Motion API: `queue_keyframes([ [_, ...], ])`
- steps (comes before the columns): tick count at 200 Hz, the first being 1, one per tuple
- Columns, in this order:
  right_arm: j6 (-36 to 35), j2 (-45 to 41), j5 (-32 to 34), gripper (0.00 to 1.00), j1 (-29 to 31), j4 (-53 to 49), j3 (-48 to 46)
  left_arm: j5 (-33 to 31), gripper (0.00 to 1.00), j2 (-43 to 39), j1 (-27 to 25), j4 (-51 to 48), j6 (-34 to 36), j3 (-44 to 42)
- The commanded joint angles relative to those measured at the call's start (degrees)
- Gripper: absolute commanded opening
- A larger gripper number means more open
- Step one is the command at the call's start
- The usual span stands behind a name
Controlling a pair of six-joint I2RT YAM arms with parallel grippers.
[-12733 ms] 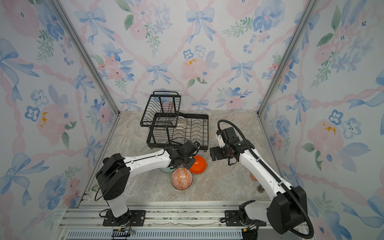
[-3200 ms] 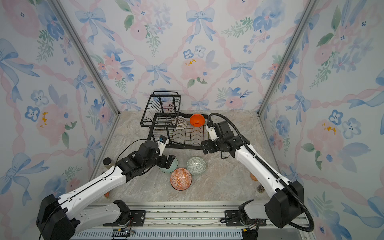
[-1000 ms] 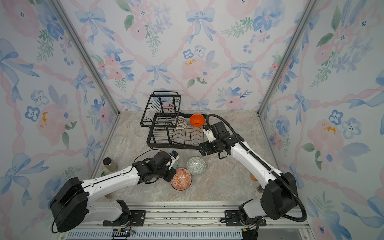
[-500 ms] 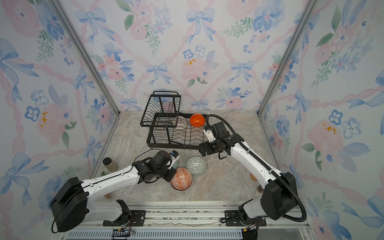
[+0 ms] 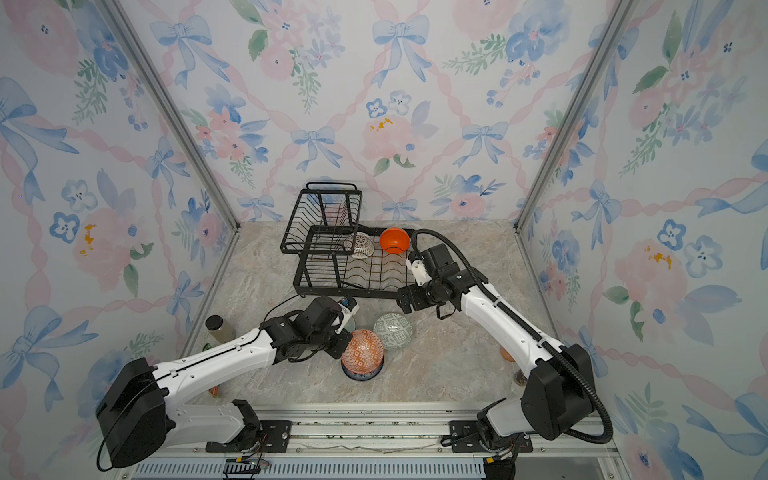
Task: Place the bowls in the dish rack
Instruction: 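Pinch the patterned bowl rim with the left gripper and lift it off the blue bowl, then raise the patterned bowl with the left gripper while the right gripper reaches for it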
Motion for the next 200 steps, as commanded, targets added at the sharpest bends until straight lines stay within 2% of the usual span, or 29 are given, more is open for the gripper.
queue_keyframes([
  [1, -0.3, -0.1, -1.0, 0.97, -0.3, -1.3, 0.6, -1.9, 0.0, -2.3, -0.1, -0.5, 1.5, 3.0],
  [84, -0.4, -1.1, -2.5, 0.97, -0.3, -1.3, 1.5, -8.1, 0.0, -1.9, -0.1, -0.4, 3.0, 7.1],
  [117, -0.6, -2.6, -3.4, 0.97, -0.2, -0.4, 2.1, -13.0, 0.0, -0.8, 0.1, 0.4, 4.4, 9.9],
  [200, 1.2, -6.3, -3.2, 0.98, 0.0, 4.2, 3.9, -23.0, 0.0, -2.4, 0.7, 12.7, 4.5, 11.7],
])
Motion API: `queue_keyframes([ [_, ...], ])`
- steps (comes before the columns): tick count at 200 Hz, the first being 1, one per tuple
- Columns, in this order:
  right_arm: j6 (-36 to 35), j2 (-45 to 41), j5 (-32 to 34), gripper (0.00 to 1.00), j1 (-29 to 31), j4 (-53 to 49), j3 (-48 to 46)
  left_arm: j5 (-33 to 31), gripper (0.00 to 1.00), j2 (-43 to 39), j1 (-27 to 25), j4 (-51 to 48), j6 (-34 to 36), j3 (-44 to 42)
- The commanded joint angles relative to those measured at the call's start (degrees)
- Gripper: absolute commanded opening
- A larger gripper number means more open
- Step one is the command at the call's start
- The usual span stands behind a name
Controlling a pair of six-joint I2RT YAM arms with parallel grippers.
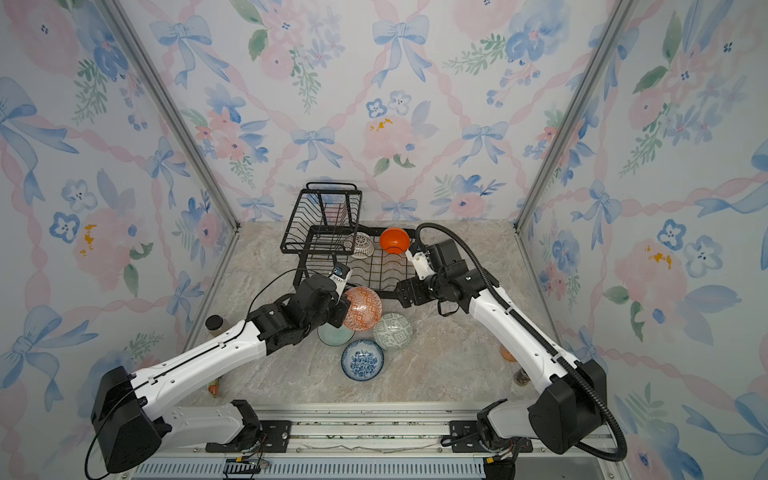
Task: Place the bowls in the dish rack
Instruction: 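Raise the patterned bowl with the left gripper while the right gripper reaches for it, then grasp the patterned bowl rim with the right gripper while the left gripper holds it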
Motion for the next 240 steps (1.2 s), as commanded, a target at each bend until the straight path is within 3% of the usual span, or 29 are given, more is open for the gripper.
queue_keyframes([
  [1, 1.1, -1.8, -0.3, 0.99, -0.1, 2.3, 1.9, -4.2, 0.0, -1.2, 0.4, 8.3, 0.0, 1.3],
  [34, 1.8, -2.0, -1.5, 0.97, 0.8, 4.8, 2.7, -4.5, 0.0, -0.5, 0.4, 12.4, 0.5, 1.7],
  [75, 2.6, -0.4, -3.2, 0.78, 2.6, 7.3, 4.6, -4.5, 0.0, 0.4, 0.4, 17.4, 1.3, 2.0],
  [178, 4.3, 4.7, -4.3, 0.53, 5.0, 10.0, 6.7, -2.3, 0.0, 2.9, 0.5, 22.6, 1.8, 3.8],
  [195, 4.6, 5.7, -4.1, 0.44, 5.2, 10.0, 6.9, -2.1, 0.0, 2.8, 0.4, 22.8, 2.1, 3.8],
  [240, 4.9, 7.1, -3.7, 0.41, 5.9, 10.2, 7.4, -2.2, 0.0, 2.1, 0.4, 23.7, 2.5, 3.3],
])
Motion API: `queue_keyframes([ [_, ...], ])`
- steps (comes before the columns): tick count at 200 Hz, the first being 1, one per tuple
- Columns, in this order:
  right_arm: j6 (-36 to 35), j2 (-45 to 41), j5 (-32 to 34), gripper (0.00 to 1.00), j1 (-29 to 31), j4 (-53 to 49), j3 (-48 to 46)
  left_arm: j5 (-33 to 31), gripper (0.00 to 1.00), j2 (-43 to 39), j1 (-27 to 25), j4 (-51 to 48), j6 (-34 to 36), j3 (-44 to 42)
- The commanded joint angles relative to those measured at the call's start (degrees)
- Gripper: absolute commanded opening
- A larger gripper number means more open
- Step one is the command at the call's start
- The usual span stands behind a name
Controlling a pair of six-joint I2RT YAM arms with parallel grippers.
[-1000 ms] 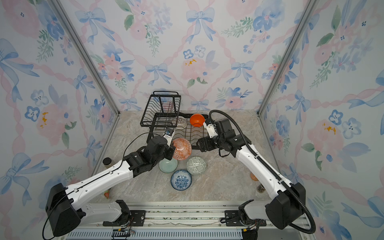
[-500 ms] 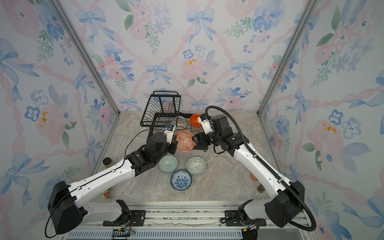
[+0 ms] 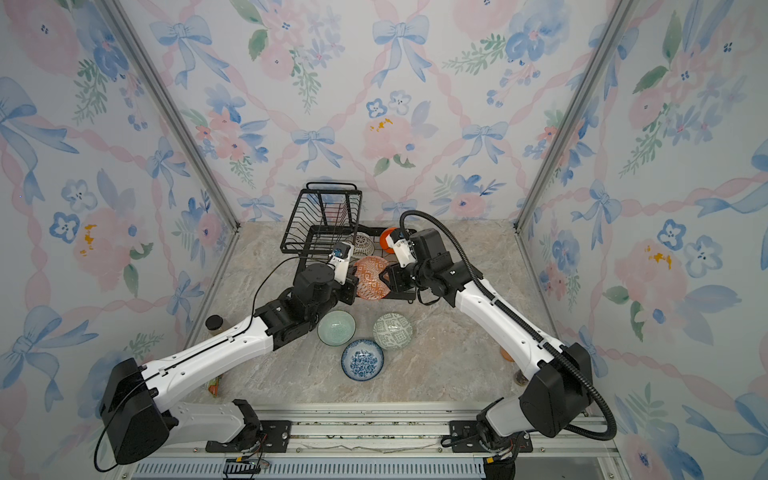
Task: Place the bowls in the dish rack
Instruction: 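Grasp the patterned bowl rim with the right gripper while the left gripper holds it, then carry the patterned bowl into the rack with the right gripper while the left gripper releases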
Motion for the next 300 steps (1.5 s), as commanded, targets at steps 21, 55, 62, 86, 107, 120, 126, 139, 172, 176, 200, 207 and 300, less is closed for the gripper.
queue_keyframes([
  [21, 0.7, 1.8, 0.6, 0.34, 1.0, 0.3, 2.5, 0.8, 0.0, -1.3, 0.4, 4.6, 1.1, 1.5],
  [55, 0.7, 3.4, 2.3, 0.04, 1.3, -1.6, 4.1, 1.0, 0.0, -1.2, 0.4, 4.7, 1.1, 1.1],
  [62, 0.6, 3.5, 2.5, 0.0, 1.4, -1.9, 4.4, 1.2, 0.0, -1.2, 0.4, 4.7, 1.1, 1.1],
  [86, 0.3, 3.6, 2.8, 0.0, 1.4, -2.0, 4.7, 1.7, 0.0, -1.3, 0.4, 4.6, 1.9, 0.5],
  [107, -0.3, 3.3, 3.5, 0.0, 1.5, -2.2, 4.6, 1.8, 0.0, -2.1, 0.9, 3.1, 3.0, -0.1],
  [120, -0.6, 3.2, 3.8, 0.0, 1.5, -2.4, 4.6, 2.8, 0.0, -2.8, 1.4, 2.3, 3.2, -0.5],
  [126, -0.8, 3.2, 4.0, 0.0, 1.5, -2.5, 4.6, 3.8, 0.0, -3.2, 1.8, 1.9, 3.2, -0.6],
  [139, -0.8, 3.2, 4.6, 0.0, 1.5, -2.5, 4.6, 6.4, 0.05, -4.2, 2.6, 0.9, 3.7, -1.0],
  [172, -1.3, 3.2, 5.1, 0.0, 1.6, -2.5, 4.4, 13.9, 0.35, -5.7, 5.4, -2.4, 4.8, -1.5],
  [176, -1.4, 3.2, 5.4, 0.0, 1.6, -2.4, 4.3, 14.1, 0.39, -5.9, 5.6, -2.8, 4.9, -1.6],
  [200, -2.3, 3.1, 6.8, 0.0, 1.6, -2.4, 4.0, 14.8, 0.68, -7.7, 6.3, -4.1, 5.7, -2.7],
  [207, -3.1, 3.0, 7.5, 0.0, 1.6, -2.4, 4.0, 15.0, 0.75, -8.4, 6.5, -4.6, 5.9, -3.1],
  [300, -20.7, 3.5, 21.4, 0.0, 0.8, 21.9, -4.4, 8.9, 0.98, -14.1, 10.3, -11.5, 5.9, -6.2],
])
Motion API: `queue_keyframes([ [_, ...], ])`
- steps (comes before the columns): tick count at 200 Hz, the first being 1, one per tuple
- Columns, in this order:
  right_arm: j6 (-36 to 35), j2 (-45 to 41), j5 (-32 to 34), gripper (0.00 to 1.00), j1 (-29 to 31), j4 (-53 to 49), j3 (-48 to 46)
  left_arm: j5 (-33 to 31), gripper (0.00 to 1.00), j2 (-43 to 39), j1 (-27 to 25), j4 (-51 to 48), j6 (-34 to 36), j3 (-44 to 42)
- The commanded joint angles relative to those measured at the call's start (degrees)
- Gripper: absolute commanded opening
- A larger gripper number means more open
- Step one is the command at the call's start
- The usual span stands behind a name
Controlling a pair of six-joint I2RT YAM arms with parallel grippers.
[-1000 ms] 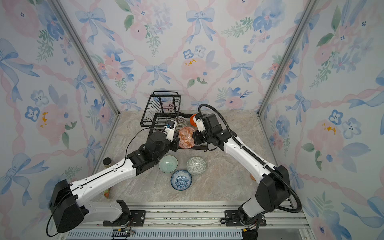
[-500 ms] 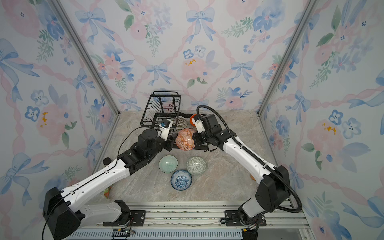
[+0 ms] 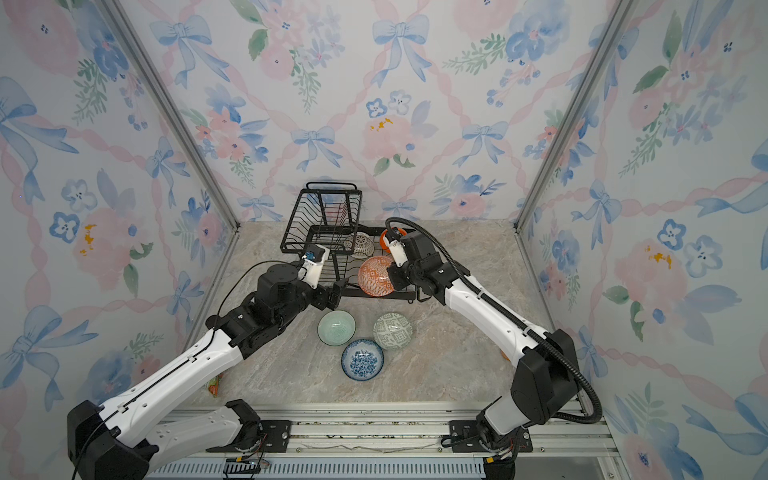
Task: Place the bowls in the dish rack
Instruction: 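Carry the patterned bowl into the rack with the right gripper while the left gripper releases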
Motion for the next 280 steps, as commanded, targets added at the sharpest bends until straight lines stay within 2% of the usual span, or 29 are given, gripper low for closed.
queue_keyframes([
  [1, -7.8, -0.5, 4.3, 0.0, -0.3, 15.1, -2.8, -2.2, 0.98, -1.6, 1.0, -2.4, -0.1, -1.7],
  [32, -18.8, 2.2, 6.7, 0.0, -1.0, 30.6, -6.9, -1.7, 0.98, -2.8, 2.2, -2.4, -0.6, -2.9],
  [61, -26.1, 6.6, 8.0, 0.0, -2.0, 40.0, -5.7, -1.0, 0.98, -3.3, 3.2, -2.4, -0.8, -3.6],
  [101, -34.6, 18.4, 10.4, 0.0, -2.3, 53.7, -2.7, -0.2, 0.98, -3.3, 3.6, -2.4, -1.5, -4.0],
  [126, -35.6, 23.5, 12.3, 0.0, -2.2, 59.0, -0.8, 0.0, 0.98, -4.1, 3.6, -2.4, -1.9, -4.4],
  [156, -36.9, 28.0, 11.5, 0.0, -1.4, 64.9, 0.6, 0.1, 0.98, -4.6, 3.9, -2.6, -1.9, -4.5],
  [188, -40.2, 31.9, 11.4, 0.0, -0.1, 64.8, 3.0, 0.1, 0.98, -5.0, 3.9, -2.8, -2.1, -4.7],
  [246, -42.8, 34.3, 11.7, 0.0, -0.4, 79.0, -0.8, 0.2, 0.98, -5.6, 3.9, -2.8, -2.2, -4.8],
  [280, -47.6, 35.2, 11.6, 0.0, -0.1, 86.7, -3.9, 0.6, 0.98, -5.7, 4.0, -2.8, -2.3, -4.8],
])
